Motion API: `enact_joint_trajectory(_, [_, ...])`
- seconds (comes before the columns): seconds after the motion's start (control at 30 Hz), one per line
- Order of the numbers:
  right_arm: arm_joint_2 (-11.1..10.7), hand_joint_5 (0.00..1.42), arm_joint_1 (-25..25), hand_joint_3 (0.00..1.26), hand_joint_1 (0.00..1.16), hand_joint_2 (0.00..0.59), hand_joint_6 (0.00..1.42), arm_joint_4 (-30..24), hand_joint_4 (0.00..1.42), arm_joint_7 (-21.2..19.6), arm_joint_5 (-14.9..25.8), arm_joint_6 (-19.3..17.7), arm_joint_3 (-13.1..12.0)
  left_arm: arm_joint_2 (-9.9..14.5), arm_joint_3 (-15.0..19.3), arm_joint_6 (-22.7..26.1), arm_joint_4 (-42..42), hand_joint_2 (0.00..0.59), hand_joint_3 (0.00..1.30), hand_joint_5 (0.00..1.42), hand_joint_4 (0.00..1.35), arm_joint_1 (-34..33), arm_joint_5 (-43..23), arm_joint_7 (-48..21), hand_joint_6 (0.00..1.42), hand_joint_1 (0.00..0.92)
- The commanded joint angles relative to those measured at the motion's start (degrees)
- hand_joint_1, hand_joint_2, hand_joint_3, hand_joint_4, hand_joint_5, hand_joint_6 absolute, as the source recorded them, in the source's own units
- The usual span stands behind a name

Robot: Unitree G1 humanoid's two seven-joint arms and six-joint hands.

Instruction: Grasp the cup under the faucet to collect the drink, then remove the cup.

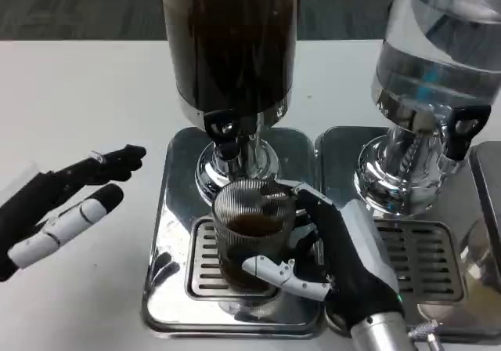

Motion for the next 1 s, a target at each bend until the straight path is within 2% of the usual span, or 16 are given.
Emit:
enact_joint_trajectory(0.03, [0.2, 0.69, 0.1, 0.42, 0.68, 0.216, 0.87, -2.3, 0.51, -0.8, 0.2, -1.1, -0.6, 0.1, -1.2, -1.6, 1.3, 0.203, 0.18, 0.19, 0.17, -1.0, -0.4, -1.7, 0.16, 0.0])
enact_joint_trajectory(0.83, [-0.1, 0.7, 3.3, 0.43, 0.69, 0.226, 0.87, -7.0, 0.52, -0.4, 0.2, -0.7, -2.5, -0.7, -3.8, -3.1, 2.8, 0.203, 0.17, 0.18, 0.16, -2.5, -1.3, -3.4, 0.16, 0.0])
enact_joint_trajectory(1.0, [-0.5, 0.7, 3.9, 0.43, 0.69, 0.226, 0.87, -8.2, 0.52, 0.0, 0.0, -0.5, -2.6, -0.6, -4.3, -4.4, 2.4, 0.201, 0.14, 0.1, 0.06, -1.8, -1.5, -4.2, 0.14, 0.0])
